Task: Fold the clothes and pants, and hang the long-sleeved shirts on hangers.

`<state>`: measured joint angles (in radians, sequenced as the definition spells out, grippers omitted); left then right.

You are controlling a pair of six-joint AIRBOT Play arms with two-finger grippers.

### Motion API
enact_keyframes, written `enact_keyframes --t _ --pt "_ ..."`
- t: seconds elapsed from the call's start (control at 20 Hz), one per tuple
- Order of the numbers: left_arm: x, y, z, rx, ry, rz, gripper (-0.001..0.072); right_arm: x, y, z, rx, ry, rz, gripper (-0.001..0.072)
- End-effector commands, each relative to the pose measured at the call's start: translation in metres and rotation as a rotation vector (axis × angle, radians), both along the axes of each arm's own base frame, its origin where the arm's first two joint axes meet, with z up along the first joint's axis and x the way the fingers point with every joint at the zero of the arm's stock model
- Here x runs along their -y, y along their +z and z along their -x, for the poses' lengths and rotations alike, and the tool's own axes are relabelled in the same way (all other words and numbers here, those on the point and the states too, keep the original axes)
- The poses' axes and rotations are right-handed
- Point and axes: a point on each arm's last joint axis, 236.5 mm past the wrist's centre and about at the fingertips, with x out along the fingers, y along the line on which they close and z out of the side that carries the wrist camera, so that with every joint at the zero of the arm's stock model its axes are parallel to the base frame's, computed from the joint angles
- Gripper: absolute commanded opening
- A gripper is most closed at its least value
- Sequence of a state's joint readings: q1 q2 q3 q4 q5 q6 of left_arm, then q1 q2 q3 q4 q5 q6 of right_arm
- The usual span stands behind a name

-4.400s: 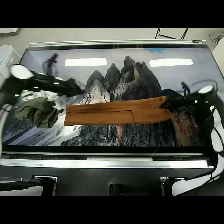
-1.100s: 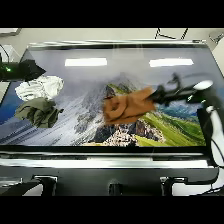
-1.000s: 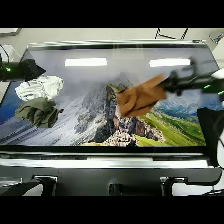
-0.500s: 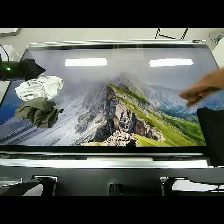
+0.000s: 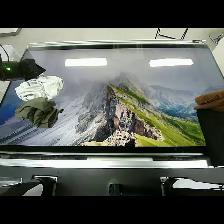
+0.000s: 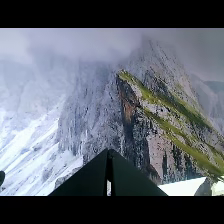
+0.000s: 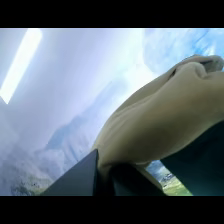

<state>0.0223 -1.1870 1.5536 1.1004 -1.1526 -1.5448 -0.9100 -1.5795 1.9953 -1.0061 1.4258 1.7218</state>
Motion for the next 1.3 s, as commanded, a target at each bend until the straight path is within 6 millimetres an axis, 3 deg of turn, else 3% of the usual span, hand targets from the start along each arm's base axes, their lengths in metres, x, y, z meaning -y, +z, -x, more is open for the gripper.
enact_keyframes --t 0.0,0.15,0.3,0.4,0.5,0.6,0.75,1.0,1.05,1.15,1.2,1.25 --pt "0.000 0.000 0.000 0.000 0.001 0.000 0.0027 0.001 -0.006 0.010 -0.034 0.000 -0.015 0.0032" --pt "0.000 0.000 0.000 0.000 0.001 -0.001 0.0027 -0.009 -0.037 0.051 -0.253 0.025 -0.050 0.0031" --pt "0.000 0.000 0.000 0.002 -0.003 -0.004 0.0028 -0.003 -0.062 0.118 -0.555 -0.024 -0.043 0.0031" --pt "0.000 0.000 0.000 0.010 -0.016 -0.018 0.0027 0.013 -0.064 0.153 -0.686 -0.118 0.011 0.0031" --pt "0.000 0.000 0.000 0.010 -0.016 -0.018 0.0027 0.015 -0.073 0.169 -0.752 -0.142 0.011 0.0031" --pt "0.000 0.000 0.000 0.010 -0.016 -0.018 0.0027 0.004 -0.094 0.180 -0.810 -0.116 -0.040 0.0031" --pt "0.000 -0.001 0.001 0.007 -0.017 -0.019 0.0027 0.003 -0.127 0.225 -1.010 -0.130 -0.056 0.0031" --pt "0.000 -0.001 0.000 0.007 -0.017 -0.018 0.0027 0.006 -0.169 0.255 -1.052 -0.185 -0.135 0.0033" --pt "0.000 -0.001 0.000 0.007 -0.017 -0.018 0.0027 0.008 -0.174 0.260 -1.046 -0.214 -0.152 0.0115" --pt "0.000 -0.001 0.000 0.008 -0.016 -0.018 0.0027 0.007 -0.180 0.262 -1.016 -0.215 -0.186 0.0595" --pt "0.000 -0.001 0.000 0.008 -0.016 -0.018 0.0027 0.006 -0.180 0.255 -0.979 -0.193 -0.194 0.0687" --pt "0.000 0.000 0.000 0.012 -0.015 -0.017 0.0027 0.006 -0.177 0.246 -0.944 -0.165 -0.187 0.0690"
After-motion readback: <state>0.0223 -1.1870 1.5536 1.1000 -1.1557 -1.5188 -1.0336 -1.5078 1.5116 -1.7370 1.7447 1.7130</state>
